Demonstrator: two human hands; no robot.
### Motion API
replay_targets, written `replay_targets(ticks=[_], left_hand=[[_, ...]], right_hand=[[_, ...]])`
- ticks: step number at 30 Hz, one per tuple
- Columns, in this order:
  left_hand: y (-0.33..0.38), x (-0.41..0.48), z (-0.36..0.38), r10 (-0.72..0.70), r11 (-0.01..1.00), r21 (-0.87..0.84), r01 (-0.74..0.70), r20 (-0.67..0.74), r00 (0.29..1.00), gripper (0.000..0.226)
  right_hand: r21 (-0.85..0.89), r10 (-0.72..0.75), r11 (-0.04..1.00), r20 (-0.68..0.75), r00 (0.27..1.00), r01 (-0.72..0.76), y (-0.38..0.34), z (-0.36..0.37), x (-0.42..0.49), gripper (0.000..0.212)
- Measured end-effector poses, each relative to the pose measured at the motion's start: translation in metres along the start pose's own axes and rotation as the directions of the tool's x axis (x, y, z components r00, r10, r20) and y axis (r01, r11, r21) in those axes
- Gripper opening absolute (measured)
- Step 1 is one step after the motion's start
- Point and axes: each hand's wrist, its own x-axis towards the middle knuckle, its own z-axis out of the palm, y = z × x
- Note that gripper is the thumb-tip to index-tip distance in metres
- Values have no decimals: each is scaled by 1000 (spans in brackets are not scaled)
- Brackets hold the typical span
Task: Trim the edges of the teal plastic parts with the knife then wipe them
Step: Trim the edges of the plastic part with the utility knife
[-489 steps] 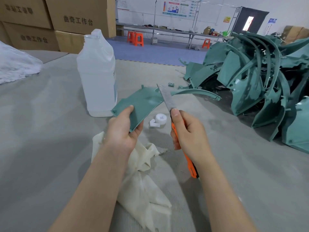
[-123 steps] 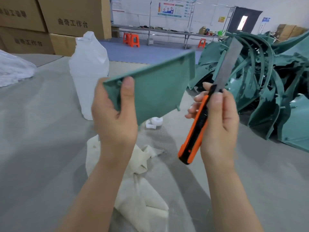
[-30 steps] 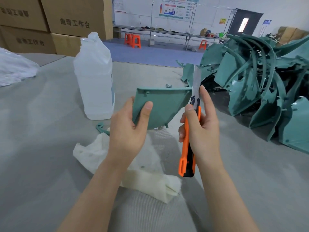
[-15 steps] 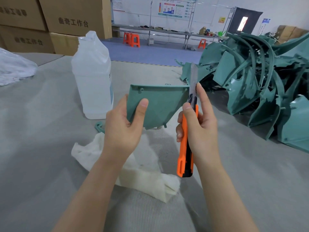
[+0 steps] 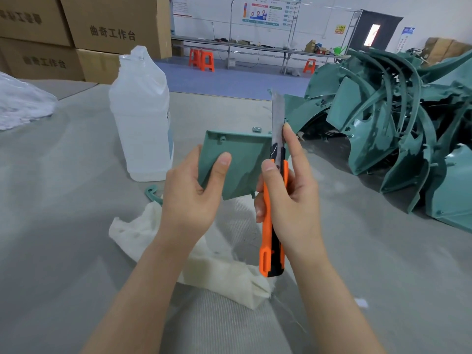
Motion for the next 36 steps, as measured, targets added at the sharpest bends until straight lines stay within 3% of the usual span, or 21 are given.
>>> replay_targets(ticks=[6,9,20,23,28,36], left_hand=[[-2,-1,1,22,1000,5,-22,32,999,33],[-5,-2,1,26,999,18,-27,55,998,18],[-6,-1,1,56,997,37,-61,106,993,4],[-4,-1,1,47,999,-14,-47,50,998,17],[-1,5,-4,43,990,-130,-53,-79,996,9],[2,4,-4,57,989,-134,-70,-98,994,9]], right_hand=[[-5,-25,1000,69,997,26,0,17,-8,53],[-65,-66,995,116,991,74,2,25,-14,53],[-205,-140,958,269,953,199,-7,13,-11,55],[-102,-146,982,148,978,162,-10,6,-7,52],[16,-6,1000,-127,992,8,-8,-8,1,47],[-20,34,999,-90,995,-35,-5,-6,0,49]])
